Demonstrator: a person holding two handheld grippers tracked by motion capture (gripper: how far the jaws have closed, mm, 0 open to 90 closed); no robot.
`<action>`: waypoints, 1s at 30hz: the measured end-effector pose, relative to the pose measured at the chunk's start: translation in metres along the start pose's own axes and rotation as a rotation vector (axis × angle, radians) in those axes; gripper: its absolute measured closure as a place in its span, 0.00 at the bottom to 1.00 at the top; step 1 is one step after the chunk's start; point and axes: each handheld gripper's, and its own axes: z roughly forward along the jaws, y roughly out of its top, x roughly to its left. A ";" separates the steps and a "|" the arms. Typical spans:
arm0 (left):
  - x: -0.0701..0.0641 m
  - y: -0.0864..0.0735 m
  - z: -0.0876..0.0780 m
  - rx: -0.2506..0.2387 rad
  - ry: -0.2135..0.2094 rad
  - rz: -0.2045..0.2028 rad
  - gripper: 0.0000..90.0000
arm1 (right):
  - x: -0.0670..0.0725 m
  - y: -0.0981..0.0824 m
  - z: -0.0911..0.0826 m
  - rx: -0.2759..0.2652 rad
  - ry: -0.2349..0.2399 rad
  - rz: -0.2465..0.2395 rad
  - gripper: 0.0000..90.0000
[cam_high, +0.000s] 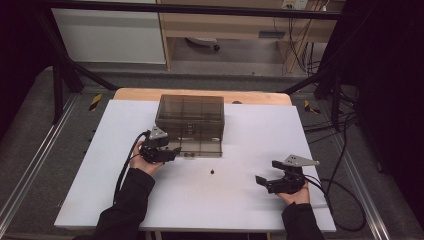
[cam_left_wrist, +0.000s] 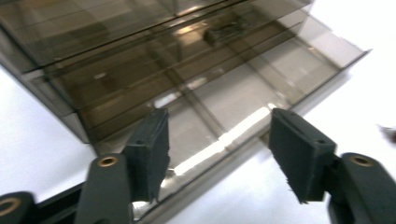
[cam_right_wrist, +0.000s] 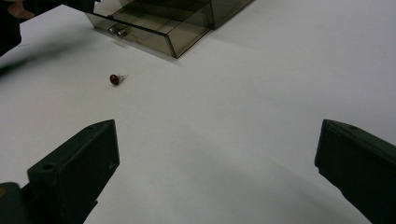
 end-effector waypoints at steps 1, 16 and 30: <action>-0.001 0.000 -0.001 -0.006 -0.010 0.001 0.41 | 0.000 0.000 0.000 0.000 0.000 0.001 0.01; -0.023 0.000 0.003 0.002 -0.058 0.032 0.15 | 0.000 0.000 0.000 -0.001 0.003 0.002 0.01; -0.045 0.002 0.007 0.018 -0.113 0.068 0.05 | 0.000 0.000 0.000 0.004 0.006 0.001 0.01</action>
